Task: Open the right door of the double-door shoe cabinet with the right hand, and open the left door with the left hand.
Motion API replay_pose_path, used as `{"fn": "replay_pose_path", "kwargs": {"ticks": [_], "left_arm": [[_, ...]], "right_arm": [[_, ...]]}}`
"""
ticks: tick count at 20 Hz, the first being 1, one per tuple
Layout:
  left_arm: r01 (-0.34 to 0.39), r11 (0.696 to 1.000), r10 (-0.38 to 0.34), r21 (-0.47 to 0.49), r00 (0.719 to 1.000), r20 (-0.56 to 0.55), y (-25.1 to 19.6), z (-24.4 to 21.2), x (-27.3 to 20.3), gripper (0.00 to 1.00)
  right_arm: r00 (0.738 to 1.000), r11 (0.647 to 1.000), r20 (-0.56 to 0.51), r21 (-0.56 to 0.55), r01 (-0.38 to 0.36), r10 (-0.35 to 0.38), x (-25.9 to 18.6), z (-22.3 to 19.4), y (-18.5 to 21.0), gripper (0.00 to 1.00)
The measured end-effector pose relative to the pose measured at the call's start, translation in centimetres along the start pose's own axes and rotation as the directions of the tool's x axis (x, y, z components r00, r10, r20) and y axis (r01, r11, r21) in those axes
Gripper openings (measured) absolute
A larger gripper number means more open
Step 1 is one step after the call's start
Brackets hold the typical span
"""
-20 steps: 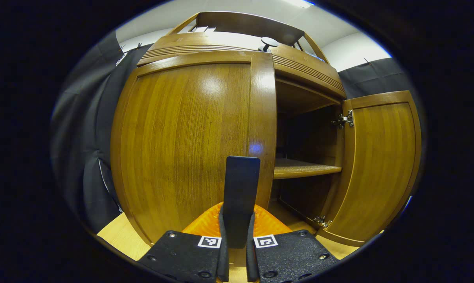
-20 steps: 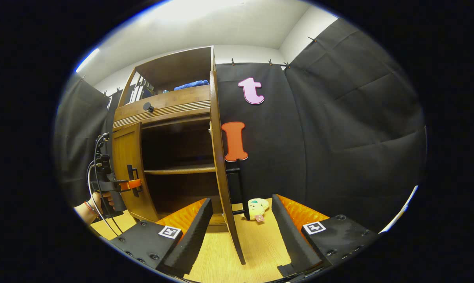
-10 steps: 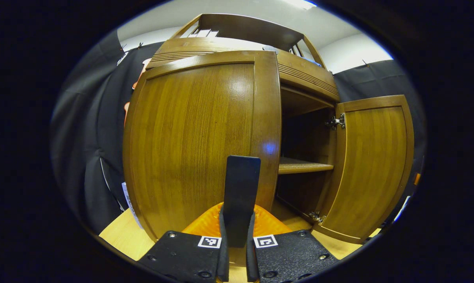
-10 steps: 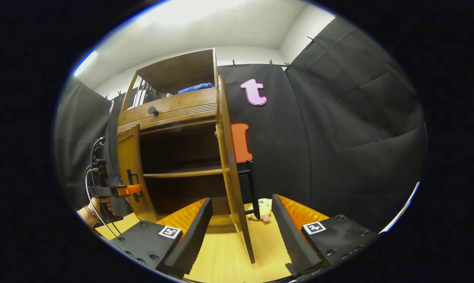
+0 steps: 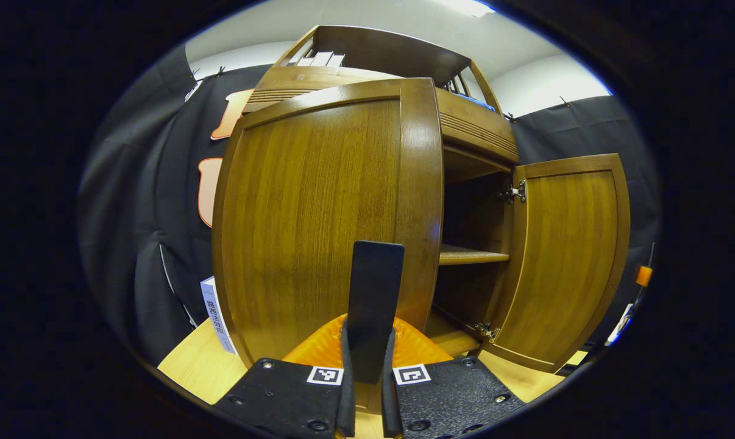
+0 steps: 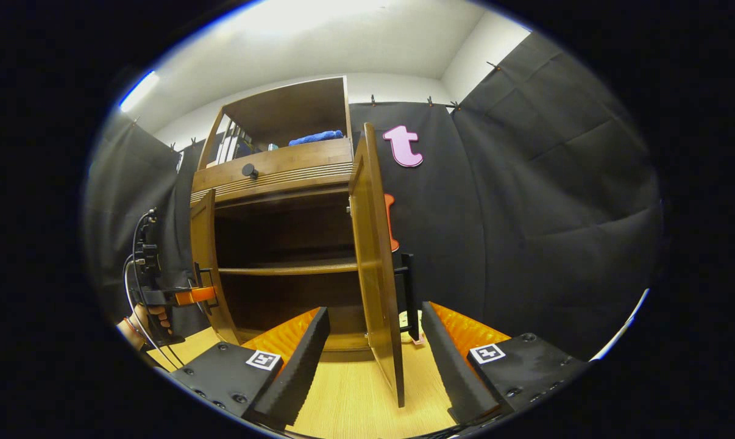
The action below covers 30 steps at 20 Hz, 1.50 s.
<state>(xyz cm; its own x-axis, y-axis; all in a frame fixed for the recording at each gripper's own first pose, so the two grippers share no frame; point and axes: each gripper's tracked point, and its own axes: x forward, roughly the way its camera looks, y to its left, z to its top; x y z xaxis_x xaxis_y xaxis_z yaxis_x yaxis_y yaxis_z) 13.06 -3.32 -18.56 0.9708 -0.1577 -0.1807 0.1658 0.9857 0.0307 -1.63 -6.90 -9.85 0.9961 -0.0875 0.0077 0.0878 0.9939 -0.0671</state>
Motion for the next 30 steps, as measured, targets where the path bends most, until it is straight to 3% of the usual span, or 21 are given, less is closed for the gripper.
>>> {"fn": "replay_pose_path", "kwargs": {"ticks": [2,3,4,7,8,9,12,13,16,17,27,28,30], "left_arm": [[0.003,1.0,-0.003,-0.002,1.0,0.0,0.5,0.0,-0.9,0.16],[0.004,1.0,-0.004,0.001,1.0,0.001,0.7,0.1,-1.4,0.16],[0.006,1.0,-0.006,0.001,1.0,0.002,1.0,0.0,-1.8,0.18],[0.008,1.0,-0.008,-0.005,1.0,0.002,1.8,0.2,-2.9,0.17],[0.009,1.0,-0.009,-0.003,1.0,0.004,2.0,0.2,-3.2,0.18],[0.009,1.0,-0.009,-0.003,1.0,0.006,2.1,0.2,-3.5,0.18],[0.009,1.0,-0.009,-0.003,1.0,0.012,2.7,0.2,-4.0,0.17],[0.007,1.0,-0.007,-0.003,1.0,0.015,2.9,0.3,-4.3,0.17],[-0.001,1.0,0.001,0.001,1.0,0.013,3.5,-0.1,-5.5,0.16],[-0.007,1.0,0.007,0.002,1.0,0.013,3.8,-0.1,-5.9,0.16],[-0.081,0.996,0.081,0.028,0.997,0.014,7.8,0.1,-9.2,0.1],[-0.087,0.996,0.086,0.032,0.996,0.013,8.1,0.1,-9.3,0.09],[-0.099,0.994,0.098,0.041,0.995,0.015,8.7,0.1,-9.7,0.08]], "right_arm": [[1.0,1.0,0.001,-0.003,-0.006,0.006,-0.1,0.2,0.5,0.88],[1.0,1.0,0.004,-0.004,-0.009,0.009,-0.2,0.4,0.8,0.97],[1.0,1.0,0.008,-0.006,-0.013,0.013,-0.3,0.5,1.1,0.88],[1.0,1.0,0.011,-0.019,-0.025,0.025,-0.4,0.7,2.1,0.88],[1.0,0.999,0.009,-0.022,-0.026,0.027,-0.4,0.7,2.4,0.97],[1.0,0.999,0.006,-0.021,-0.029,0.029,-0.3,0.6,2.6,0.88],[1.0,0.999,0.0,-0.015,-0.031,0.031,-0.3,0.4,2.8,0.88],[1.0,0.999,-0.001,-0.014,-0.03,0.03,-0.3,0.3,2.8,0.97],[0.999,0.999,0.0,-0.006,-0.034,0.034,-0.3,0.4,2.9,0.97],[0.999,0.999,0.002,-0.002,-0.036,0.036,-0.3,0.5,3.0,0.88],[0.998,0.998,-0.003,-0.002,-0.061,0.061,-0.5,0.2,4.2,0.88],[0.998,0.998,-0.005,0.0,-0.062,0.062,-0.5,0.1,4.3,0.97],[0.998,0.998,-0.004,0.004,-0.068,0.068,-0.7,0.1,4.5,1.0]]}}
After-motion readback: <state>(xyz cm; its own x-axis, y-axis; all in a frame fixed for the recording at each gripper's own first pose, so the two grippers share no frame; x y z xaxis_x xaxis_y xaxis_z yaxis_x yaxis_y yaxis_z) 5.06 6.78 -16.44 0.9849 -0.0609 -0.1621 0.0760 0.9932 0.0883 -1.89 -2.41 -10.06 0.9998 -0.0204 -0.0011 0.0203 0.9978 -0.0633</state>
